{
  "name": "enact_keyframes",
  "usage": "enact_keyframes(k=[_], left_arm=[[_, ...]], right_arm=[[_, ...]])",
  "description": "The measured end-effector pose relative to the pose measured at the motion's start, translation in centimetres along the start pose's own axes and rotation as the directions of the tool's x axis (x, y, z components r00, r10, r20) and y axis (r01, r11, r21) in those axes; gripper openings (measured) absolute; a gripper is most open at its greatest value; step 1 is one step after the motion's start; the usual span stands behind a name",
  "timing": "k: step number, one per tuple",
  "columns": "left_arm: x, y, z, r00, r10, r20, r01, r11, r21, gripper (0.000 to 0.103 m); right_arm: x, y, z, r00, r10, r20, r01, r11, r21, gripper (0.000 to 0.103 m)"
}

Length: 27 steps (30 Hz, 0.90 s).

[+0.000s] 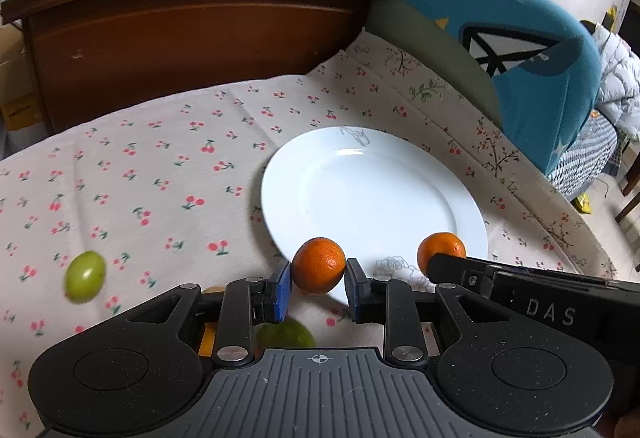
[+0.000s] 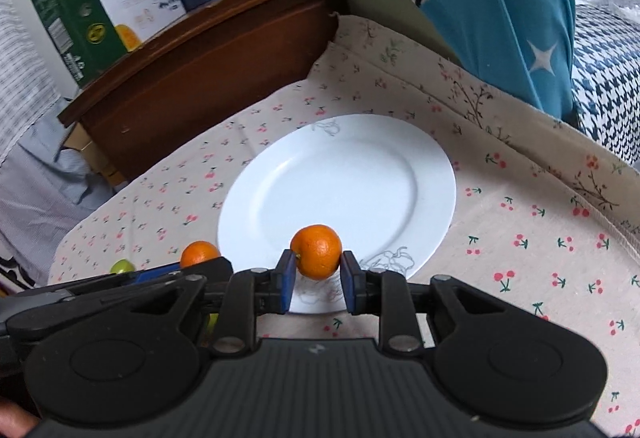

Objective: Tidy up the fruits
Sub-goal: 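Open both grippers to drop the mandarins onto the white plate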

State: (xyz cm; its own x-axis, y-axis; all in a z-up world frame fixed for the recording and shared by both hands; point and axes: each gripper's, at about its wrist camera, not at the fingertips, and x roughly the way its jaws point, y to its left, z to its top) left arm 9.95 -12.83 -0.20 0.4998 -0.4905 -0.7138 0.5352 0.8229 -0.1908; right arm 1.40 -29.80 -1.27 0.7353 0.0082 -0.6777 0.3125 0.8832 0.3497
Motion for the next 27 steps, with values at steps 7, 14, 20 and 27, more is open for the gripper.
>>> enact_keyframes(k=[7,14,20,27], left_arm=[[1.6,-0.2,0.5,0.999,0.03,-0.01,-0.03,0.999,0.016,0.026],[1.6,-0.2,0.8,0.999,0.035,-0.002,-0.035,0.999,0.007,0.028],[0.5,-0.4,0.9,0.999,0.043,0.019,-0.043,0.999,0.016,0.029],[-2.3,-0.4,0.3,0.997,0.06,0.055,-0.061,0.998,0.013,0.044]], right_arm=[[1.0,-0.4,0.2,1.0,0.0,-0.009,0.0,1.0,0.025,0.024],[1.4,-0.4,0.2,0.999,0.033,-0.005,-0.033,0.999,0.043,0.027],[1.0,-0.4,0.1,0.998,0.06,0.008,-0.061,0.997,0.037,0.031],[-0.5,-0.3,-0.6,0.997,0.069,0.035,-0.07,0.997,0.02,0.039]])
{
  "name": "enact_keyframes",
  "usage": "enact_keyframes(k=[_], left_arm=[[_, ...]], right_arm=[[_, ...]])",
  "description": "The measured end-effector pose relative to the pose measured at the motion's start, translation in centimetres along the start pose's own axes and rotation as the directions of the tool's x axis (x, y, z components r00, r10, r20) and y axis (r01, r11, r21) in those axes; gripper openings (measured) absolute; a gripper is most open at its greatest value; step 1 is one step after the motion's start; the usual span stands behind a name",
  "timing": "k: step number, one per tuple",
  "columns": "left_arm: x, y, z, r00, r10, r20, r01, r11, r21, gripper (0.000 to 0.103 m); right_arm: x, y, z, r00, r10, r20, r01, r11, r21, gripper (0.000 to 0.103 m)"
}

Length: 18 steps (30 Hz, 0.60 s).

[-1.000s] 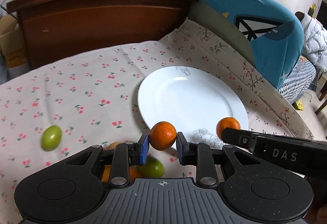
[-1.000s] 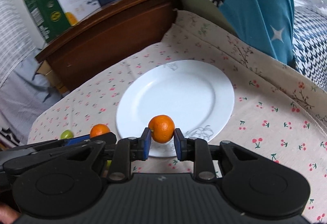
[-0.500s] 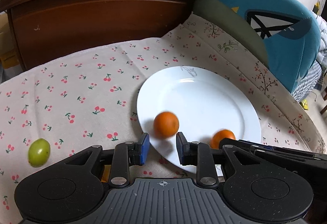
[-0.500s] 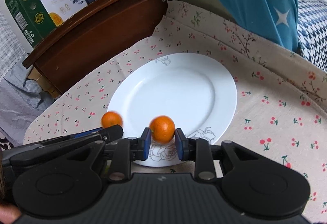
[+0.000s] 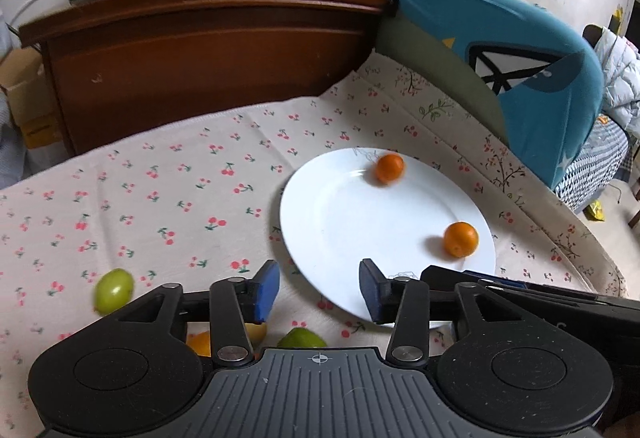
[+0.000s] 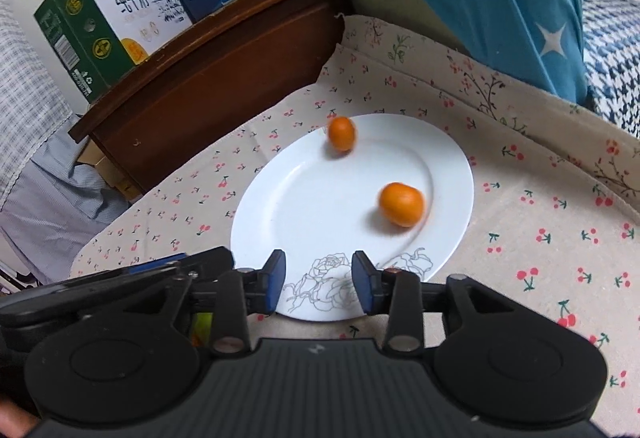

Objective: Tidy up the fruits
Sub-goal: 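Open both grippers to drop the mandarins onto the white plate, then move both open grippers back toward the fruit pile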

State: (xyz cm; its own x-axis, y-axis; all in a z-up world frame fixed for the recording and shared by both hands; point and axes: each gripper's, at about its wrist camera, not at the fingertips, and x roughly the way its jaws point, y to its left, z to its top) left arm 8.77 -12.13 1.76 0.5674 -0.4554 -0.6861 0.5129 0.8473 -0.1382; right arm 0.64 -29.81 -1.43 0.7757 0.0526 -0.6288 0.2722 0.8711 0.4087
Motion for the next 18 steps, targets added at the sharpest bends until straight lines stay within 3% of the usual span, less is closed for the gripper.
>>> enact_keyframes(k=[7,18], left_arm=[[-3.0,0.8,-1.0,0.999,0.038,0.019,-0.038,0.999,-0.014,0.052],[-7.0,2.2,-3.6,0.995,0.093,0.02,-0.091,0.992,-0.086,0.061]], right_arm=[[-2.1,0.3,-0.6,0.999,0.037,0.022,-0.037,0.999,-0.028,0.041],[-4.6,0.5,-3.8,0.998,0.047,-0.037,-0.049,0.998,-0.034,0.041]])
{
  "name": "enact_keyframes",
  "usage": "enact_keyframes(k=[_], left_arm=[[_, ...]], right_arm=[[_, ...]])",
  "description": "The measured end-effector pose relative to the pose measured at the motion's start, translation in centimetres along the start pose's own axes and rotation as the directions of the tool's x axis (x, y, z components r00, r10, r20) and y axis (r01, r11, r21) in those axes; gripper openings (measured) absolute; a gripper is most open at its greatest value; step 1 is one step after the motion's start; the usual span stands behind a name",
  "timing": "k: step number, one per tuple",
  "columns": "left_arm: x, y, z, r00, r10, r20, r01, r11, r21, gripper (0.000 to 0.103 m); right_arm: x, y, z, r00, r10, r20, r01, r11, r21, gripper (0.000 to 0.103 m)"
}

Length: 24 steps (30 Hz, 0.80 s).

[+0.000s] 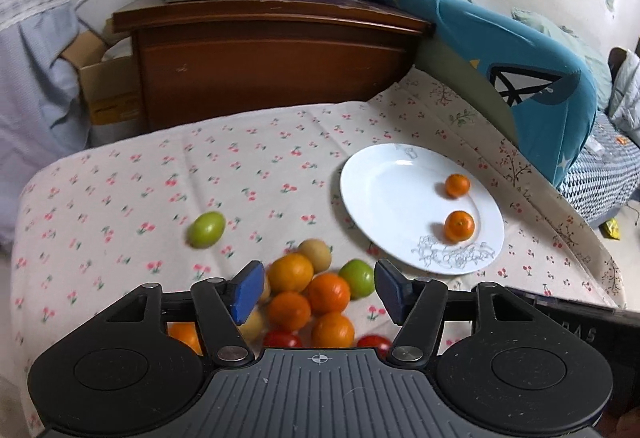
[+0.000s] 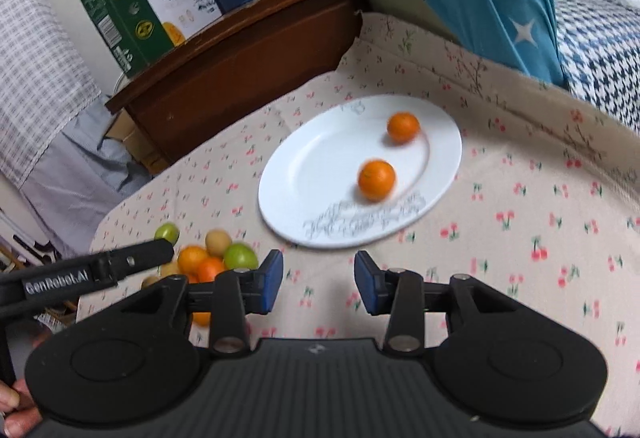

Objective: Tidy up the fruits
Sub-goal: 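Move both open grippers back toward the fruit pile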

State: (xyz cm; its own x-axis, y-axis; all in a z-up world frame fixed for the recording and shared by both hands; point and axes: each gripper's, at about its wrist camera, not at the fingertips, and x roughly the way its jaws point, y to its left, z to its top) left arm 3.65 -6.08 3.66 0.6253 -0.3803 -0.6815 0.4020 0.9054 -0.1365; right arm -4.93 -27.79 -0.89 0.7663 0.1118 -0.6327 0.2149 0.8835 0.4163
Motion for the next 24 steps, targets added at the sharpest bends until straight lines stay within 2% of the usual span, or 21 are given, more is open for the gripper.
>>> enact_keyframes(k=[9,14,18,24], left_arm=[[-1.2,1.4,-2.0,0.999,0.038,-0.028,-0.039,0.999,-0.035,0.066],[-1.8,2.4,-3.3,0.996,0.076,-0.048,-0.079,0.995,-0.055,0.067],[-2.3,3.2,-3.8,0.991,0.124,-0.054,-0.127,0.989,-0.069,0.073],[-2.7,4.7,-4.3,0.984,0.163,-0.072,-0.169,0.98,-0.102,0.074]], right_arm=[[-0.4,2.2,-2.2,0.999,0.024,-0.039,-0.027,0.995,-0.091,0.041],[-0.6,3.1,-3.1,0.998,0.033,-0.054,-0.04,0.991,-0.131,0.041],[-0.8,3.6,-3.6,0.998,0.035,-0.059,-0.044,0.988,-0.149,0.041],[-0.9,4.0,-4.2,0.997,0.03,-0.072,-0.042,0.983,-0.177,0.041]])
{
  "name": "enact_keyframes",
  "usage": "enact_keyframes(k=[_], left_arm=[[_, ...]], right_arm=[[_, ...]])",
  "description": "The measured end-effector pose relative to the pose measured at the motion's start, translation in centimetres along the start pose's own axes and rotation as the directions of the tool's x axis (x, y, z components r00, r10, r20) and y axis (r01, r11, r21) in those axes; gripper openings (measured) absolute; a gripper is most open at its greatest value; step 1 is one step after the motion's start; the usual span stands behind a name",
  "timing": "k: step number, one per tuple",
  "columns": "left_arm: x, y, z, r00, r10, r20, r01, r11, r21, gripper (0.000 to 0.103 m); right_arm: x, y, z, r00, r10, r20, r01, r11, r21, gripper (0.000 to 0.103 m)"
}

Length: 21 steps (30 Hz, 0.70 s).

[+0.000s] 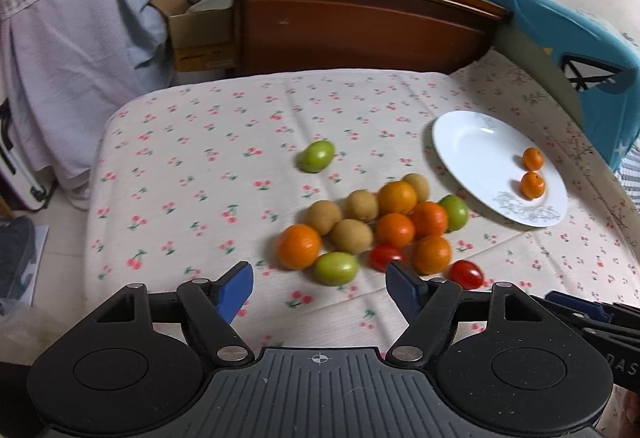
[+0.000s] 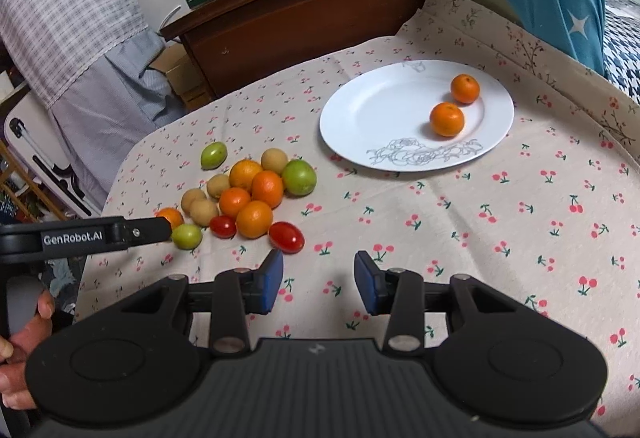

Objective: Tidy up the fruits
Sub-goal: 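Move both open grippers back toward the fruit pile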

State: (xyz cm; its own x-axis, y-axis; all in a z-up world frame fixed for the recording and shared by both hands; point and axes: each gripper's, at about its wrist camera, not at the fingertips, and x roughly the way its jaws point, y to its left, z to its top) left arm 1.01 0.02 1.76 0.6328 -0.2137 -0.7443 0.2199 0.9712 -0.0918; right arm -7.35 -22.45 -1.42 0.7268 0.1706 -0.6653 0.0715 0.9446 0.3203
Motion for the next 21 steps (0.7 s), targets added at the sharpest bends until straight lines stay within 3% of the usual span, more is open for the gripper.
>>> enact_keyframes(k=[16,21], left_arm=[[0.1,2.5,-0.4,0.999,0.033,-0.002,-0.033,0.999,-0.039,0.073],[0.9,2.6,-0.4,0.999,0.044,-0.005,-0.044,0.998,-0.038,0.07]], right_arm=[[-0.2,-0.5,-0.5,1.0,0.011,-0.014,-0.011,1.0,0.018,0.041],[0.9,0.2,-0.3,0.999,0.035,-0.007,-0.035,0.999,-0.022,0.041]])
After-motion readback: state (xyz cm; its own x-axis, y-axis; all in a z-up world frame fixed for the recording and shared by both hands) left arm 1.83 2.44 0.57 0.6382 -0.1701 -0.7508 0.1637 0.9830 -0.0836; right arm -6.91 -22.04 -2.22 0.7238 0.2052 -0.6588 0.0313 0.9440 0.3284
